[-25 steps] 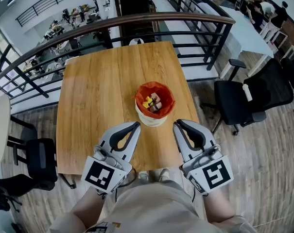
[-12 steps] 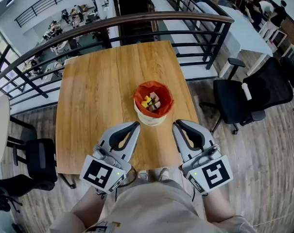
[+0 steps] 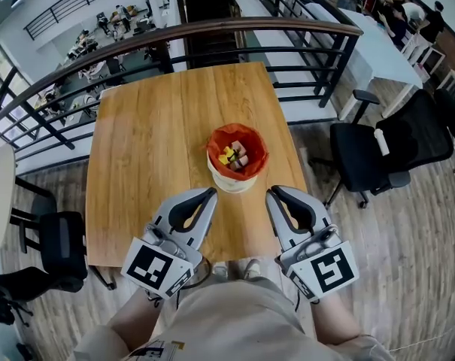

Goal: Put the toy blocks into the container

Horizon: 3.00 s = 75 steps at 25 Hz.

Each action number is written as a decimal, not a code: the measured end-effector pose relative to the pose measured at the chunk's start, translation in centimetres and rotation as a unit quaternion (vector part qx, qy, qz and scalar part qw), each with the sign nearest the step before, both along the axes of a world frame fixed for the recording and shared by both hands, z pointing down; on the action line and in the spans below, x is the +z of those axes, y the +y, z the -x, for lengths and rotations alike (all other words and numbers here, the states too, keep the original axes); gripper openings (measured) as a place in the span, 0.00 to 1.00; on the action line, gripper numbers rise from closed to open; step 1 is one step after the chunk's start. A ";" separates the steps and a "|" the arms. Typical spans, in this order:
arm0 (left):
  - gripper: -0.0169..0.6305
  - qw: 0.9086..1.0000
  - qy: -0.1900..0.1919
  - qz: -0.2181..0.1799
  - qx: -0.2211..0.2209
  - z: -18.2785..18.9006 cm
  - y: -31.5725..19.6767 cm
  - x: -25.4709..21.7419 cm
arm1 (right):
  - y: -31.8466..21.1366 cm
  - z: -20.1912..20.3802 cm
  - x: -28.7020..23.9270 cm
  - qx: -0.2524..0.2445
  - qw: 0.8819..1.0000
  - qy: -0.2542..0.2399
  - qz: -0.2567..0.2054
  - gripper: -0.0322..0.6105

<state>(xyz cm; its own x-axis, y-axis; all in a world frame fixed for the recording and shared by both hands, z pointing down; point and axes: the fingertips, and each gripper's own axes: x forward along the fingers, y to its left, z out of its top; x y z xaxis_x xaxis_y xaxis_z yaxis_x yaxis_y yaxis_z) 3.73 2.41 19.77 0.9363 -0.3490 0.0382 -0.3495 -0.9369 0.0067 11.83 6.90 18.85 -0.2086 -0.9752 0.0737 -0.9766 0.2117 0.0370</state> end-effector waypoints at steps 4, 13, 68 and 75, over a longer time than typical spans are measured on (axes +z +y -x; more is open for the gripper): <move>0.05 1.000 -0.001 0.006 -0.013 0.7 -0.2 -0.2 | 0.2 0.8 0.1 -0.012 1.000 -0.006 0.002 0.11; 0.05 0.997 -0.002 0.014 -0.080 5.0 -2.7 -0.2 | -2.3 5.2 0.6 -0.083 0.996 -0.013 0.002 0.11; 0.05 0.915 -0.146 0.271 -0.260 20.1 -18.7 38.3 | -19.6 23.6 43.7 -0.348 0.857 0.090 0.370 0.35; 0.05 0.908 -0.153 0.295 -0.255 20.4 -17.8 40.6 | -19.3 24.1 46.1 -0.354 0.844 0.108 0.388 0.35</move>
<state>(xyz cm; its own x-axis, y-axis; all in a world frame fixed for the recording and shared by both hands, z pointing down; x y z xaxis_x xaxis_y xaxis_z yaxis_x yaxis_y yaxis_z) -16.65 -15.42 60.36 0.5723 -0.5690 0.5905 -0.8075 -0.5168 0.2845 -12.26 -12.37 65.00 -0.6184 -0.2526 0.7442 -0.5837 0.7817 -0.2197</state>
